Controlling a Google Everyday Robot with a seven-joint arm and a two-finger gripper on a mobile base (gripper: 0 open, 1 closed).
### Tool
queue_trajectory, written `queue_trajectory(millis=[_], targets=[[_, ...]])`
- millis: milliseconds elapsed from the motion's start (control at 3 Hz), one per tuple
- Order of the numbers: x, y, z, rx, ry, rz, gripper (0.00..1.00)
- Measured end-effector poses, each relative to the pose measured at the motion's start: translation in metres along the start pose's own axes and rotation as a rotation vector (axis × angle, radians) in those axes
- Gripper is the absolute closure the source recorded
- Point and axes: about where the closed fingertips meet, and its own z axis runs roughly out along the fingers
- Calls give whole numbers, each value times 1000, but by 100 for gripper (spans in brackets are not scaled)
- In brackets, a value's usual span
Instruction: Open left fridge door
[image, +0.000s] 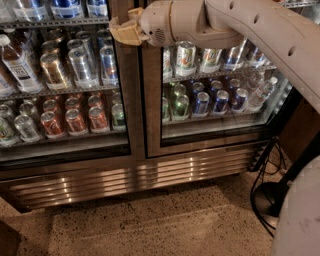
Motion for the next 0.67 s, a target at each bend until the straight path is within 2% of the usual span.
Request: queue_trajectory(millis=[667], targets=[[-1,4,-2,-16,3,0,100]])
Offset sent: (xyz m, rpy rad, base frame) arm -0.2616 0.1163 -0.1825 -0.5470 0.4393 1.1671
